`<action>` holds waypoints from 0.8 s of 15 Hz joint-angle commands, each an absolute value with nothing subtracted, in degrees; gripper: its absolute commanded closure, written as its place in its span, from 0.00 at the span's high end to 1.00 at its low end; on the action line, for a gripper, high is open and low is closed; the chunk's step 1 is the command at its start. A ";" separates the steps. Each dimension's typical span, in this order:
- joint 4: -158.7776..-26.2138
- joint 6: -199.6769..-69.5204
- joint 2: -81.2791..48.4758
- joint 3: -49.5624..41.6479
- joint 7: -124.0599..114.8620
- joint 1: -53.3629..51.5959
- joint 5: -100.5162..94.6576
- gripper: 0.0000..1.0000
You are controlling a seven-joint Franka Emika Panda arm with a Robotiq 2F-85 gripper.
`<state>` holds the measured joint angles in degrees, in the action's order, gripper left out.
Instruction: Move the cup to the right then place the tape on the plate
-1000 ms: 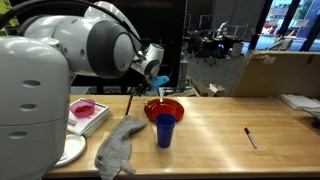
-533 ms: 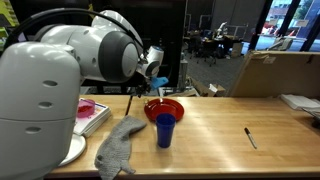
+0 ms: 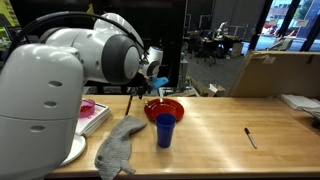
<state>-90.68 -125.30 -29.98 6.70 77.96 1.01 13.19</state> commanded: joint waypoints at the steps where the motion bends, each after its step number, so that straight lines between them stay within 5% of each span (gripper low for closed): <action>1: -90.06 -123.54 -29.98 7.50 76.78 1.49 11.44 1.00; 12: -90.77 -122.22 -30.72 8.09 76.74 1.21 11.55 1.00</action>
